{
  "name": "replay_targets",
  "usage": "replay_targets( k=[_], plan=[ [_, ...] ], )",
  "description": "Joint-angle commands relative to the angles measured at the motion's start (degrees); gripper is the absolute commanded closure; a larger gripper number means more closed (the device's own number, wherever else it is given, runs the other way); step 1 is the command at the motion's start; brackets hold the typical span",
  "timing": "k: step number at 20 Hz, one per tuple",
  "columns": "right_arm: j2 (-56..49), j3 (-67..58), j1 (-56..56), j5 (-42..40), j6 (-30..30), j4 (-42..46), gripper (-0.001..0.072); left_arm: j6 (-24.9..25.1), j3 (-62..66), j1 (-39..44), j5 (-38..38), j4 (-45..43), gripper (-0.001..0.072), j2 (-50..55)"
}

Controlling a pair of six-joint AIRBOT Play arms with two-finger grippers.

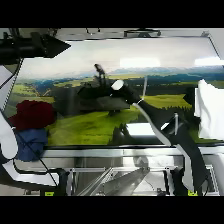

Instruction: Fold the shirts.

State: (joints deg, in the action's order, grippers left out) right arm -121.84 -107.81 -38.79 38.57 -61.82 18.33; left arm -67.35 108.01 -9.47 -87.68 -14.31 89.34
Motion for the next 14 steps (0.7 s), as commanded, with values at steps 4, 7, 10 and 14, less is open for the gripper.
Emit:
replay_targets(
  k=[4, 7, 10, 14],
  plan=[
    [2.4, -0.1, 4.0, 12.8, 1.6, 0.5, 0.0298, 2.6, -8.0, -2.6, -0.4, 0.5, 0.0702, -5.1],
    [7.9, -0.1, 13.5, 24.9, -1.9, 1.7, 0.0381, 2.6, -8.0, -2.6, -0.9, 2.4, 0.0702, -5.1],
    [13.1, -0.1, 23.1, 35.1, -10.2, 9.7, 0.0381, 2.5, -8.0, -2.6, -1.2, 2.3, 0.0702, -5.1],
    [14.8, 0.8, 31.1, 41.2, -22.2, 30.9, 0.0003, 2.6, -8.0, -2.6, -2.0, 2.3, 0.0702, -5.1]
  ],
)
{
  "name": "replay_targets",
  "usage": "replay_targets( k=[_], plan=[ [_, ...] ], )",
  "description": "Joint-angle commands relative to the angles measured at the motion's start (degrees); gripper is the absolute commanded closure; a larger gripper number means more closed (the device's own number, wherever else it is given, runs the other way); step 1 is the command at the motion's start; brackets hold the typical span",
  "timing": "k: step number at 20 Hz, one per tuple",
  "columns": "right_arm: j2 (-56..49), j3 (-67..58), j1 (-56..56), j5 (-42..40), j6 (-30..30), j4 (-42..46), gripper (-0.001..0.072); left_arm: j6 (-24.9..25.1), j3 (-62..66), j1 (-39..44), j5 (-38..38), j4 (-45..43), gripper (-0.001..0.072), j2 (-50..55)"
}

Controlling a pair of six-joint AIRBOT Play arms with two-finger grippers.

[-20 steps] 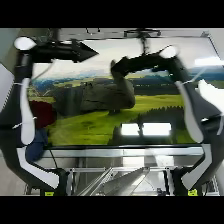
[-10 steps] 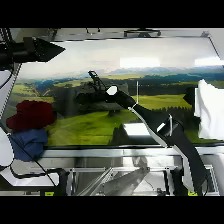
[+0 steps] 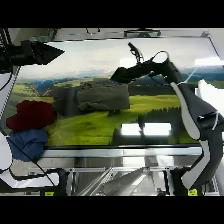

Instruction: Fold the shirts.

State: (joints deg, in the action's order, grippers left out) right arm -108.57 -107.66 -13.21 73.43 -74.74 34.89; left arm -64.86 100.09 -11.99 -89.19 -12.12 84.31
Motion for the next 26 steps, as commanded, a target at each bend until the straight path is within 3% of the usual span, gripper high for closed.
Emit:
replay_targets(
  k=[1, 4, 10, 16, 17, 18, 20, 26],
  plan=[
    [0.9, 1.5, 5.7, 5.5, -11.4, 18.4, 0.001, 0.1, -0.1, -0.1, -0.4, 0.1, 0.0702, 0.0],
    [-4.0, 2.1, 5.7, 3.5, -12.6, 21.1, 0.001, 0.1, -0.1, -0.1, -0.5, 0.1, 0.0702, 0.0],
    [-12.3, 2.1, 2.8, 2.3, -11.1, 15.5, 0.0012, 0.6, -0.1, 0.0, -1.3, -0.4, 0.0702, 0.0],
    [-13.3, 2.1, -2.9, -3.8, -9.0, 11.3, 0.004, 1.0, -0.1, 0.0, -1.3, -0.4, 0.0702, 0.0],
    [-13.3, 2.0, -3.3, -4.2, -9.0, 10.1, 0.0303, 1.0, -0.1, 0.0, -1.3, -0.4, 0.0702, 0.0],
    [-13.2, 2.0, -3.4, -4.2, -7.8, 8.0, 0.0701, 1.0, -0.1, 0.0, -1.3, -0.4, 0.0702, 0.0],
    [-12.1, 2.0, -3.2, -4.0, -6.8, 5.9, 0.0694, 1.0, -0.1, -0.1, -1.4, -0.4, 0.0702, 0.0],
    [3.2, 2.0, 3.8, 2.8, -8.1, 15.5, 0.0696, 0.9, -0.1, 0.0, -2.4, -0.4, 0.0702, 0.0]
  ],
)
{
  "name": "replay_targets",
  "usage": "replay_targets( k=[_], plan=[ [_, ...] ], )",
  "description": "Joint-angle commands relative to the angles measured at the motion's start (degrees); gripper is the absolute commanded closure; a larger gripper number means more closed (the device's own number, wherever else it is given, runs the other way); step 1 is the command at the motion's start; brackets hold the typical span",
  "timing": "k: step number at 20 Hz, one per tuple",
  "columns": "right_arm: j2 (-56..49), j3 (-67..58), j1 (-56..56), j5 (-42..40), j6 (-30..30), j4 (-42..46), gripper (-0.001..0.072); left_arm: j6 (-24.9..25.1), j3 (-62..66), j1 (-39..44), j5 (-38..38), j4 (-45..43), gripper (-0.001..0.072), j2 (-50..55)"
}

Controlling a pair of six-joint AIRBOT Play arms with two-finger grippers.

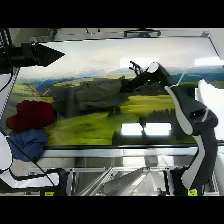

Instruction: Fold the shirts.

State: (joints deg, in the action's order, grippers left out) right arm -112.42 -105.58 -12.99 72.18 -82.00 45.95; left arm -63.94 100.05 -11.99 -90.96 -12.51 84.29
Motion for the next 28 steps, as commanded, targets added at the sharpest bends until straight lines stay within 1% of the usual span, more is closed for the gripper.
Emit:
replay_targets(
  k=[1, 3, 4, 7, 9, 11, 13, 15, 17, 18, 20, 21, 22, 25, 28],
  plan=[
    [10.5, 0.0, 5.9, 6.4, -1.6, 7.5, 0.0696, 0.0, 0.0, -0.1, -0.6, 0.0, 0.0702, 0.0],
    [16.4, 0.0, 11.1, 11.4, -2.6, 13.0, 0.0696, 0.0, 0.0, 0.0, -0.7, 0.0, 0.0702, 0.0],
    [19.0, 0.0, 14.4, 13.9, -2.9, 14.2, 0.0695, 0.0, 0.0, 0.0, -0.9, 0.0, 0.0702, 0.0],
    [24.5, 0.0, 24.2, 20.1, -2.9, 14.3, 0.0695, 0.0, 0.0, 0.0, -2.5, 0.0, 0.0702, 0.0],
    [27.2, 0.0, 30.3, 19.8, -2.9, 13.8, 0.0695, 0.0, 0.0, 0.0, -3.3, 0.0, 0.0702, 0.0],
    [28.5, -0.1, 36.0, 17.3, -2.1, 11.2, 0.0694, 0.0, 0.0, 0.0, -3.1, 0.0, 0.0702, 0.0],
    [28.0, 0.0, 40.7, 11.9, 0.8, 6.8, 0.0694, 0.0, 0.0, 0.0, -2.8, 0.0, 0.0702, 0.0],
    [26.6, -0.2, 44.0, 1.2, 3.8, 3.7, 0.0695, 0.0, 0.0, 0.0, -2.1, 0.0, 0.0702, 0.2],
    [24.3, -3.8, 46.4, -7.5, 6.4, 0.7, 0.0695, 0.0, 0.0, 0.0, -1.4, 0.1, 0.0702, 1.0],
    [22.7, -7.9, 47.6, -9.0, 6.5, -0.9, 0.0695, 0.0, 0.0, 0.0, -1.4, 0.0, 0.0702, 1.6],
    [20.1, -16.8, 49.1, -8.6, 6.6, -2.7, 0.0695, 0.0, 0.0, 0.0, -1.7, 0.1, 0.0702, 3.3],
    [20.4, -18.0, 49.5, -9.2, 6.6, -2.5, 0.0696, 0.0, 0.0, 0.1, -1.6, 0.1, 0.0703, 3.9],
    [21.0, -17.8, 50.3, -9.1, 6.5, -2.4, 0.0696, 0.0, 0.0, 0.7, -1.5, 0.1, 0.0703, 4.5],
    [22.8, -12.4, 53.6, -3.6, 1.6, -2.5, 0.0696, 0.0, 0.0, 3.1, -1.6, 0.1, 0.0703, 5.7],
    [26.1, -2.6, 58.0, 6.3, 3.7, -2.1, 0.0696, 0.1, 0.0, 5.6, -3.5, 0.0, 0.0702, 6.6]
  ],
)
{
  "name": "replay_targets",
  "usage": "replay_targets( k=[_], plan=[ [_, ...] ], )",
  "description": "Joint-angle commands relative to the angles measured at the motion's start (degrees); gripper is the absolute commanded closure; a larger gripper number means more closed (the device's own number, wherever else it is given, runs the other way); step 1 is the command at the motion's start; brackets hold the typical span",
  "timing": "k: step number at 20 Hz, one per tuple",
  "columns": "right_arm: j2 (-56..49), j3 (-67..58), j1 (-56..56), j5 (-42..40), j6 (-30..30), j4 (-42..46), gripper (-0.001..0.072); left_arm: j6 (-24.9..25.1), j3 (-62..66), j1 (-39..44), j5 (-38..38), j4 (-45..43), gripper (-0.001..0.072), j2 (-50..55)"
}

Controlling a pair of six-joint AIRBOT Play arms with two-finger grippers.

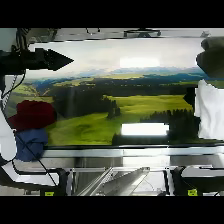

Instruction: Fold the shirts.

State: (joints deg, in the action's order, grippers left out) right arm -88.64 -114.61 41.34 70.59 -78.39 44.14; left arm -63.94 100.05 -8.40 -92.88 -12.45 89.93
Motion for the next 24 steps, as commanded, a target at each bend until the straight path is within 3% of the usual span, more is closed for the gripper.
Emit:
replay_targets(
  k=[1, 3, 7, 11, 14, 15, 16, 17, 21, 24],
  plan=[
    [4.0, 10.2, 5.1, 11.7, 0.9, -0.1, 0.0696, 0.1, 0.0, 2.9, -2.3, -0.1, 0.0702, 1.0],
    [8.7, 20.5, 8.0, 17.6, 0.5, 3.0, 0.0695, 0.1, 0.0, 4.5, -3.3, 0.0, 0.0702, 1.0],
    [19.9, 43.1, 12.1, 18.2, -5.0, 22.6, 0.0695, 0.1, 0.0, 7.7, -5.0, 0.0, 0.0702, 1.0],
    [26.9, 62.4, 14.8, 9.0, -8.3, 27.9, 0.0694, 0.0, 0.0, 11.2, -8.1, 0.0, 0.0703, 1.0],
    [27.3, 68.8, 15.1, 5.8, -8.3, 29.7, 0.0693, 0.0, 0.0, 13.3, -8.2, 0.0, 0.0702, 1.0],
    [27.3, 69.9, 15.1, 5.9, -8.7, 31.3, 0.066, 0.0, 0.0, 13.8, -8.4, 0.0, 0.0702, 1.0],
    [27.3, 70.2, 15.1, 6.0, -8.9, 32.5, 0.0426, 0.0, 0.0, 14.3, -8.5, 0.0, 0.0702, 1.0],
    [27.3, 70.2, 15.1, 6.5, -8.6, 33.5, 0.0004, 0.0, 0.0, 14.7, -8.5, 0.0, 0.0702, 1.0],
    [27.3, 69.8, 15.1, 8.7, -8.5, 33.7, 0.0016, 0.0, 0.0, 14.6, -8.2, 0.0, 0.0702, 1.0],
    [27.4, 66.1, 14.7, 14.9, -10.4, 32.0, 0.0016, 0.0, 0.2, 13.2, -6.5, 0.6, 0.0702, 1.0]
  ],
)
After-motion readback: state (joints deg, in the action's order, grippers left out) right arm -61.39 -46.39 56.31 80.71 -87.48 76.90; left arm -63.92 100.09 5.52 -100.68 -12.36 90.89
